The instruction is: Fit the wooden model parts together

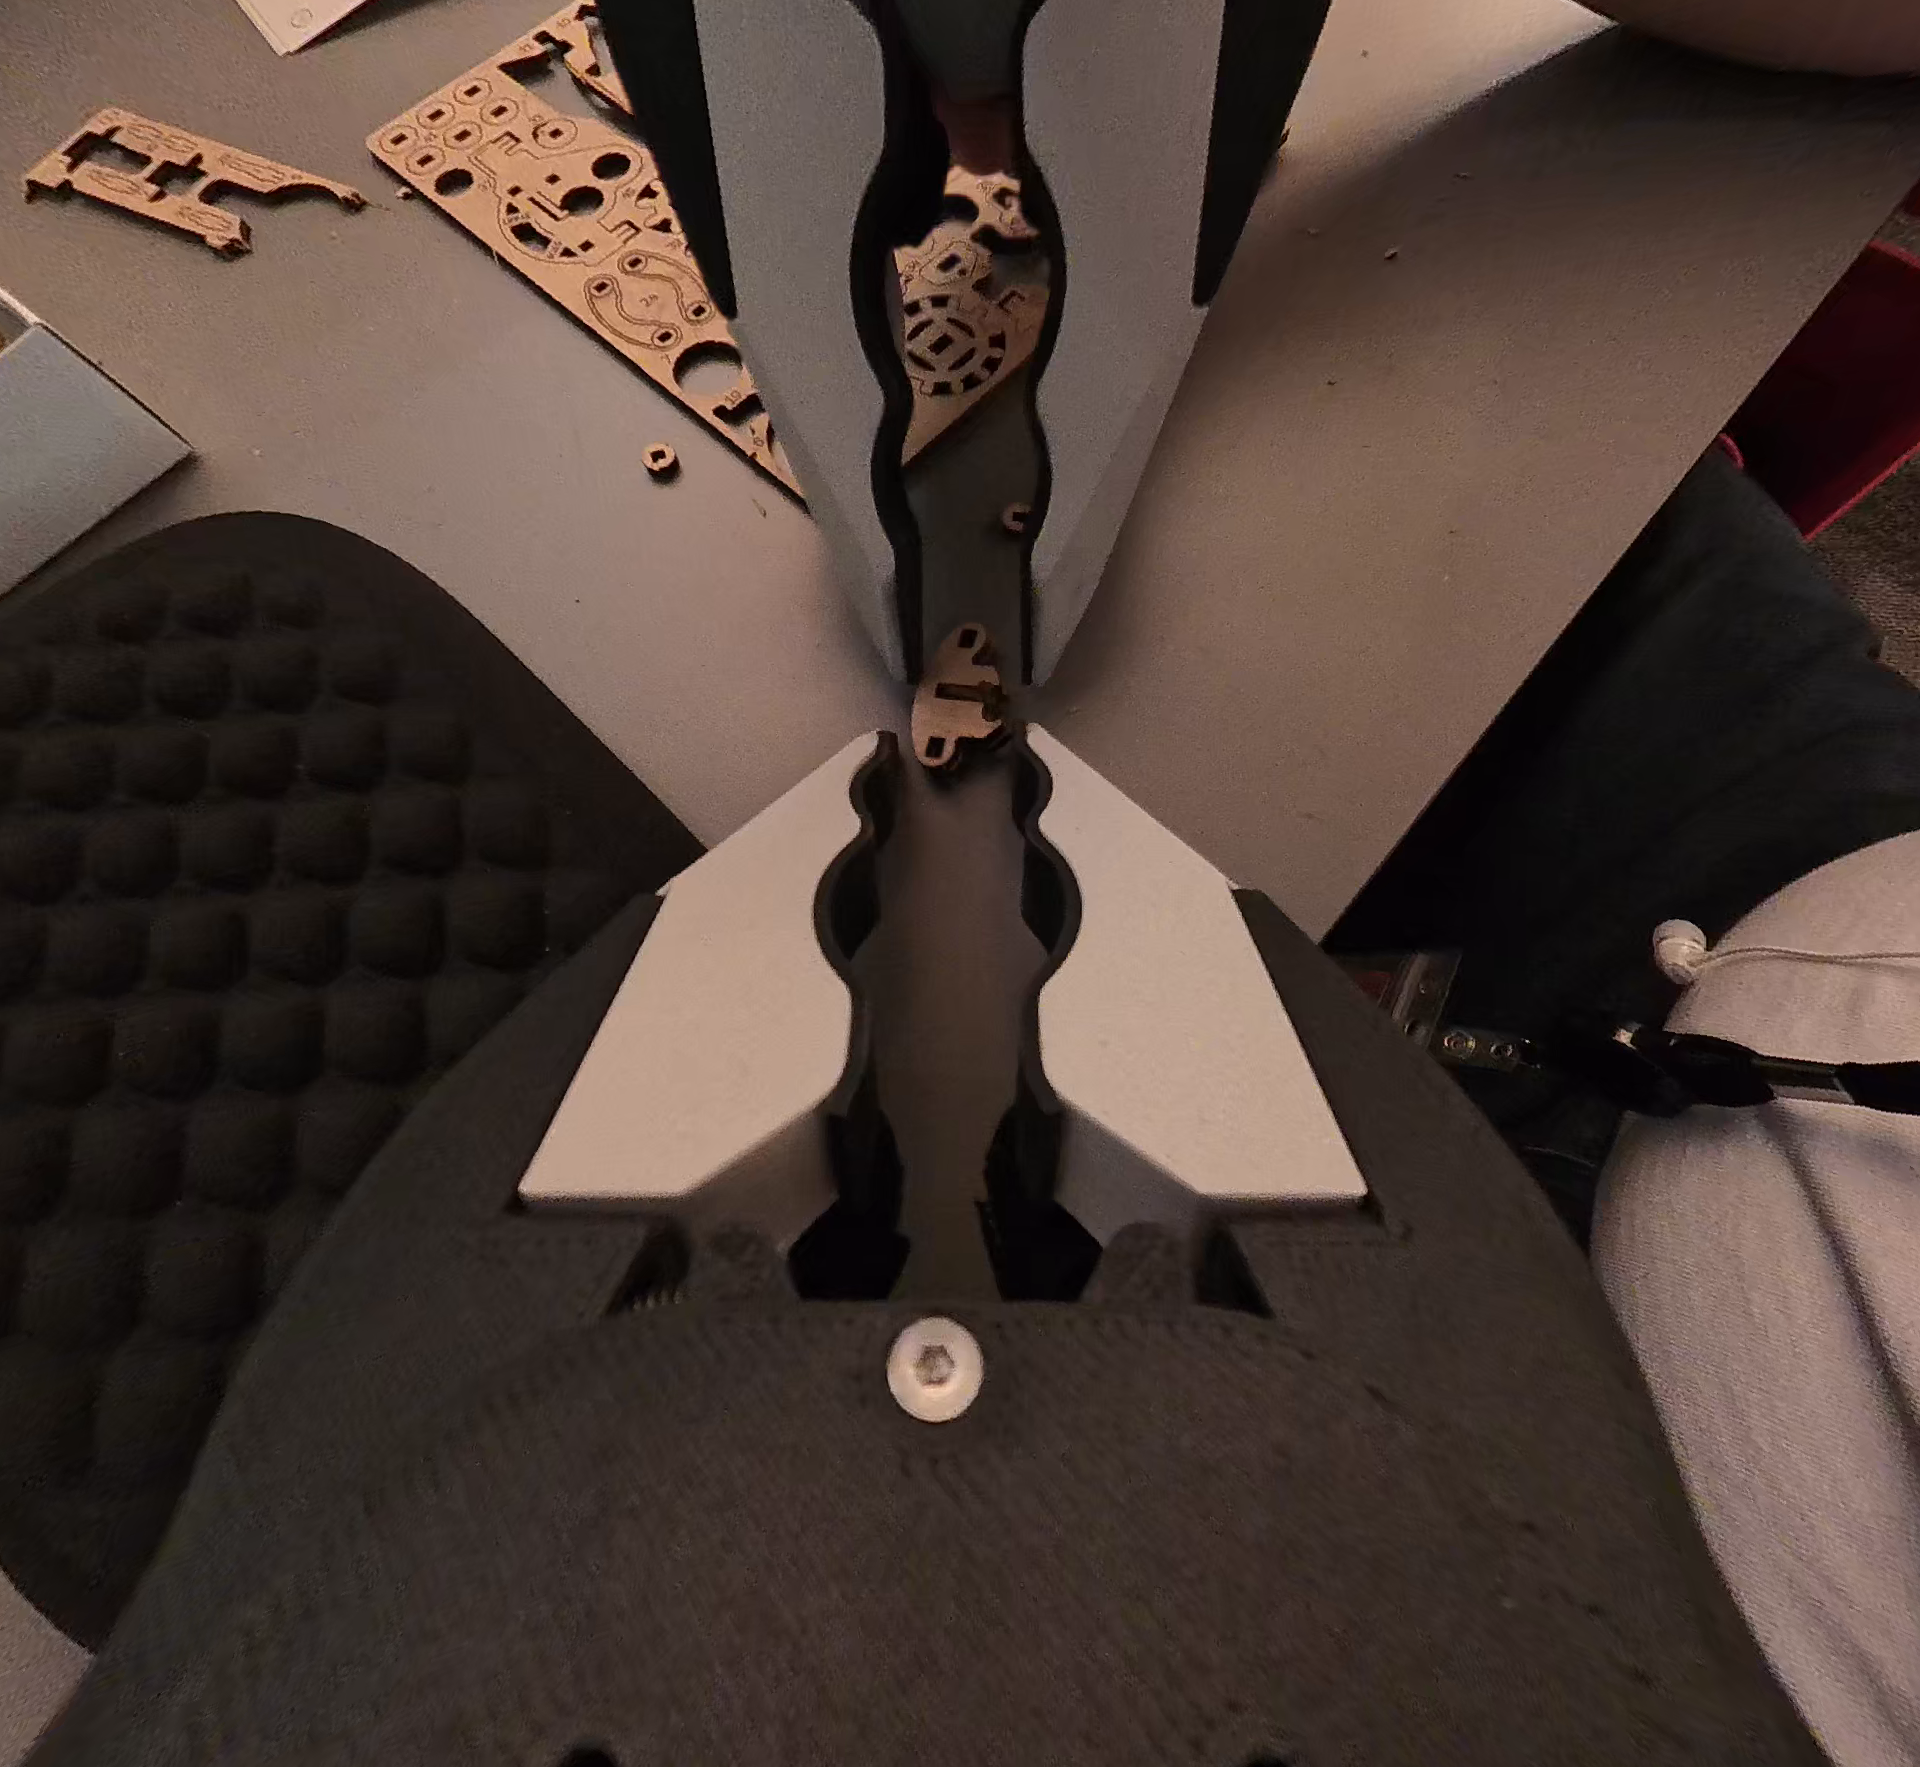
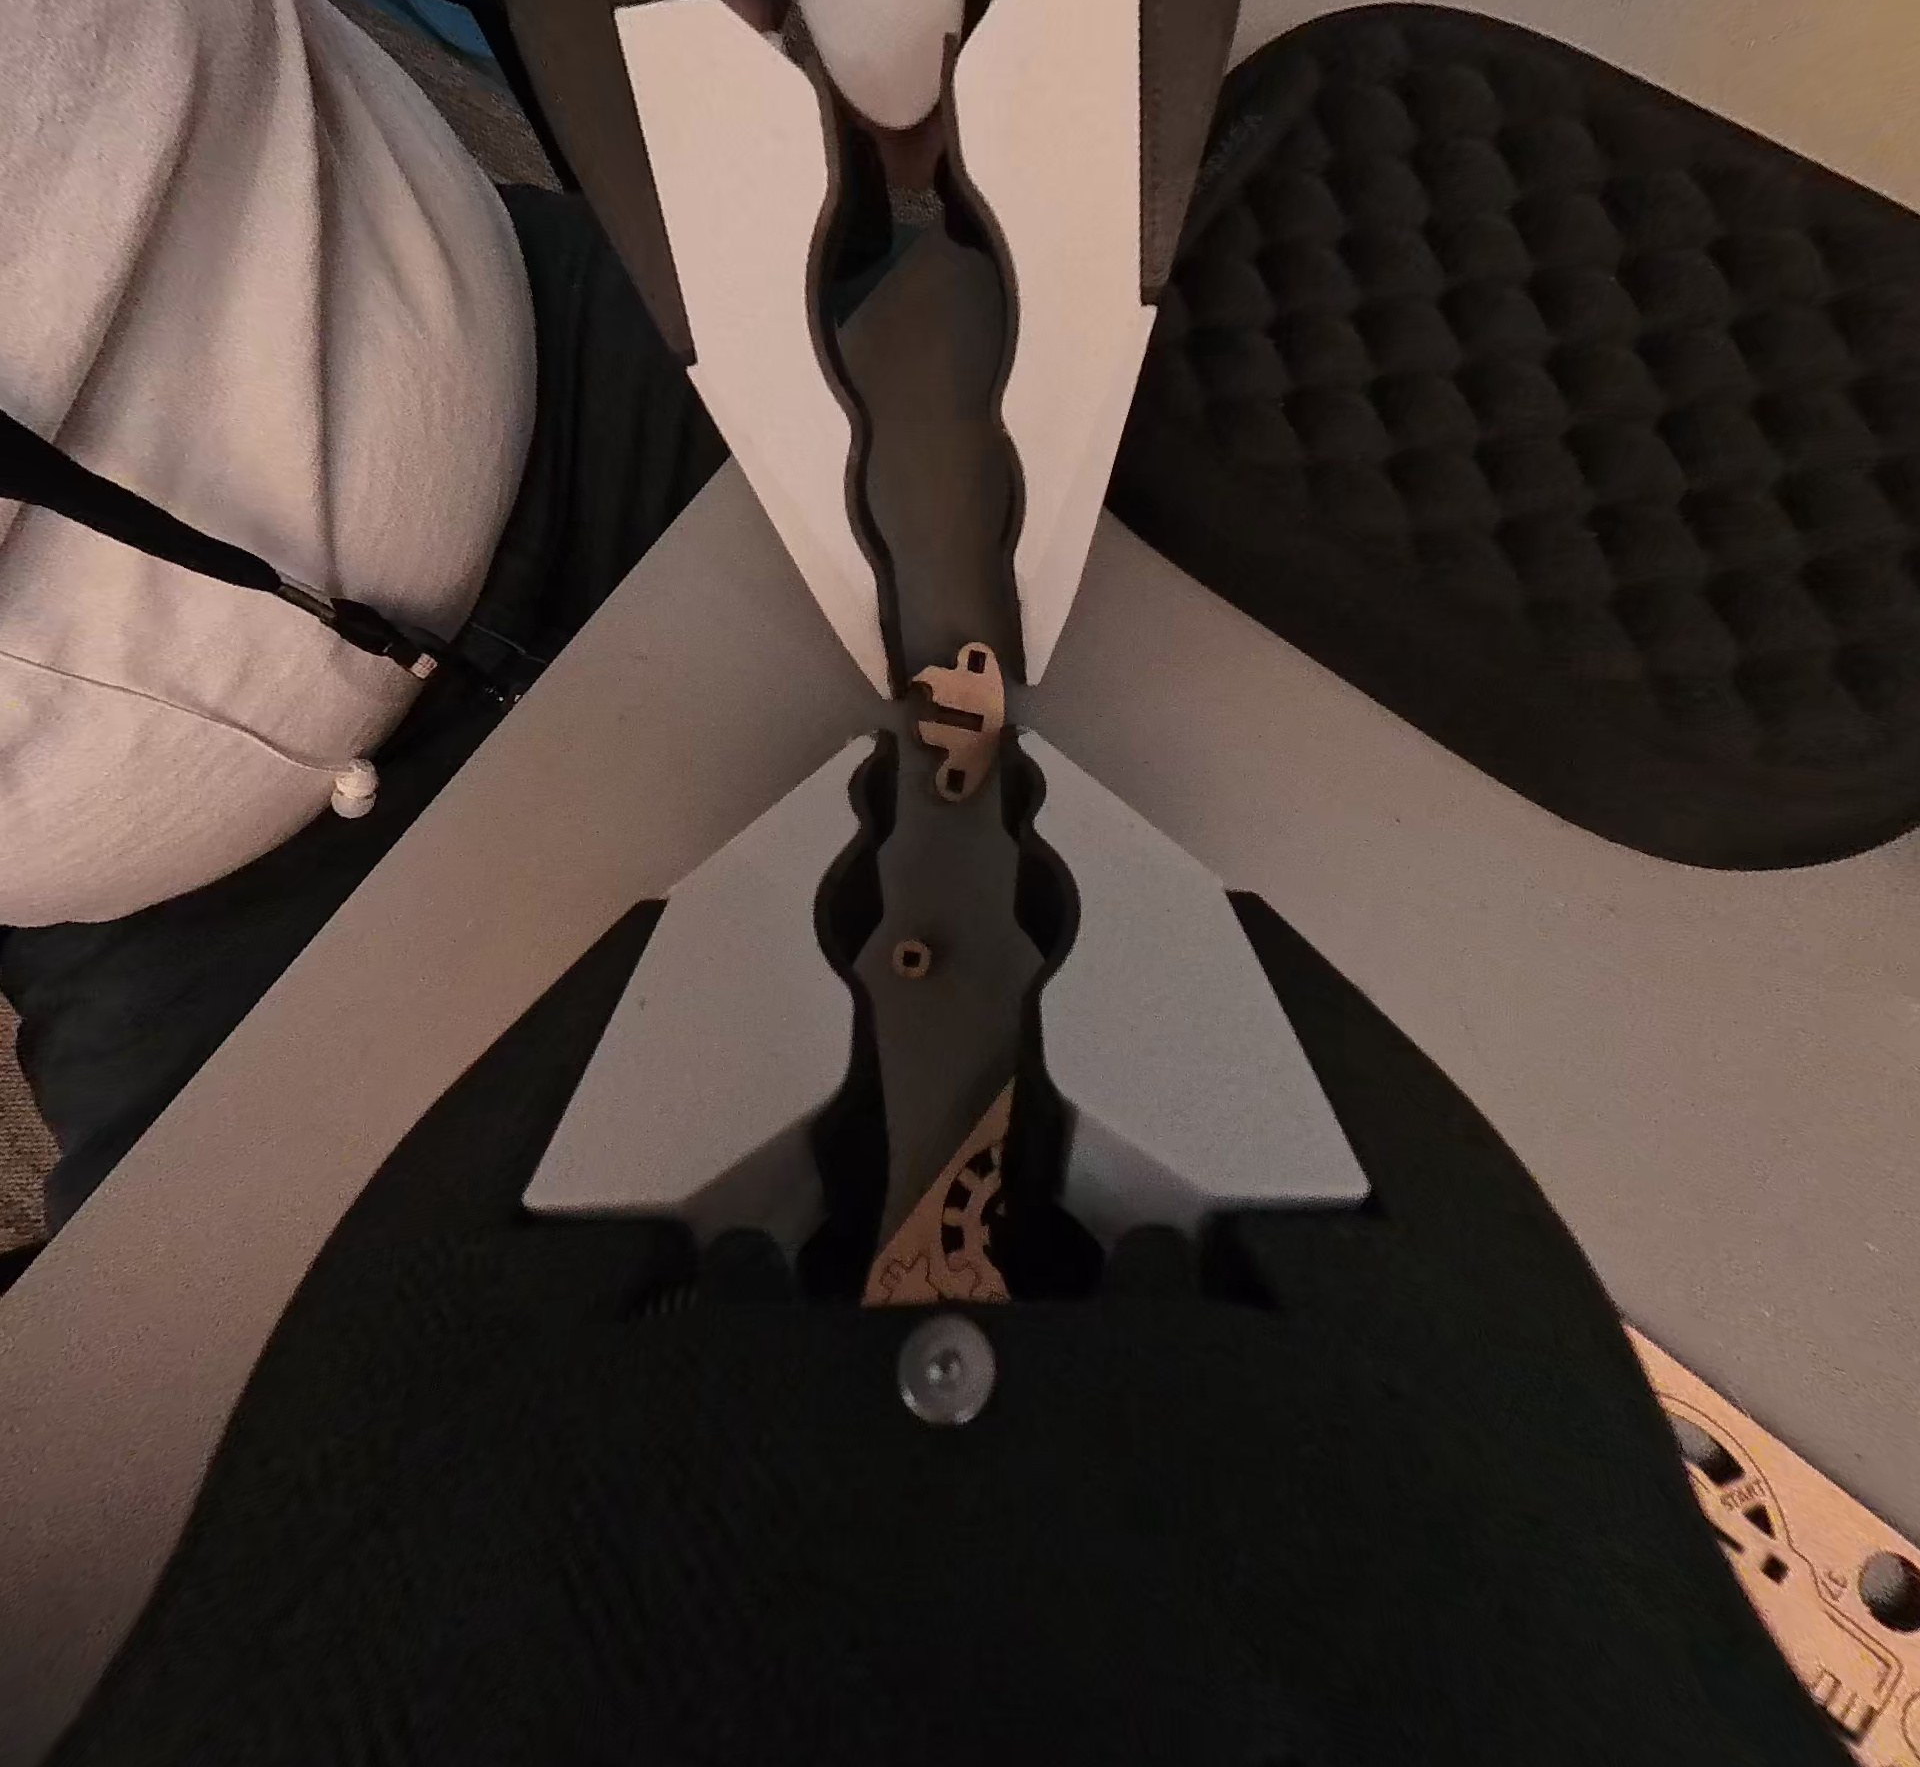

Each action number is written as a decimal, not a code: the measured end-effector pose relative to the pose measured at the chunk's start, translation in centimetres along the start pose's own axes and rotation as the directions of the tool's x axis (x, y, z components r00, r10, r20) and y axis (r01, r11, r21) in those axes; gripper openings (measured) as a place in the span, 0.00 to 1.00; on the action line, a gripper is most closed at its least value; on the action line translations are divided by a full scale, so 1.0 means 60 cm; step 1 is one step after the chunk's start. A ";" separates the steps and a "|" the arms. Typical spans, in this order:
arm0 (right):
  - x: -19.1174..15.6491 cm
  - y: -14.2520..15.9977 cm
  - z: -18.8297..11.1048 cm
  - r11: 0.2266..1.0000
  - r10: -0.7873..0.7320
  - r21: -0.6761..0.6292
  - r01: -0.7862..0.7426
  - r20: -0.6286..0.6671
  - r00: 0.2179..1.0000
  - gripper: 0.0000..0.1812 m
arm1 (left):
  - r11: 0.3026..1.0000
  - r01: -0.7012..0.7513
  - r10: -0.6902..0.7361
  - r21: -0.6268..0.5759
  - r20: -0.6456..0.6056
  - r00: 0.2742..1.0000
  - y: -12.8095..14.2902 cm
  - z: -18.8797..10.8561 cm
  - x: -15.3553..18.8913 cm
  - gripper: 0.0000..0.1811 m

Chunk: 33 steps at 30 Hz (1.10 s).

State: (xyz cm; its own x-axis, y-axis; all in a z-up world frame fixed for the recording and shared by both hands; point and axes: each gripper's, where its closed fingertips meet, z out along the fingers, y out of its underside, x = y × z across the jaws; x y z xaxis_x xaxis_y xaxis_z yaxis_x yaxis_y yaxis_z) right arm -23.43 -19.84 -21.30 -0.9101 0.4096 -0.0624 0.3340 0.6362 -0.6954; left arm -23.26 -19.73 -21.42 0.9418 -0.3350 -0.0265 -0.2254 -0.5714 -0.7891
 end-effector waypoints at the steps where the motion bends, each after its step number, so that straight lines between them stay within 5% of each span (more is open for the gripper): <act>1: 0.000 0.000 0.001 1.000 -0.001 0.002 0.001 -0.001 1.000 0.10 | 1.000 0.000 0.000 0.001 0.000 1.000 0.000 0.000 0.000 0.11; 33: 0.007 -0.001 0.005 0.998 0.042 0.046 -0.042 -0.013 0.999 0.08 | 0.997 -0.082 0.082 0.011 0.063 0.995 -0.003 -0.004 -0.004 0.09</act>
State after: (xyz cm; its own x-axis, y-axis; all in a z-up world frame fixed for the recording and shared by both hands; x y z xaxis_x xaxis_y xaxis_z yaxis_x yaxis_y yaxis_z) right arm -23.93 -19.93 -21.50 -0.8918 0.4449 -0.0823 0.3602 0.5880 -0.7243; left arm -23.49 -19.73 -21.09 0.9342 -0.3323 -0.1296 -0.2996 -0.5337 -0.7909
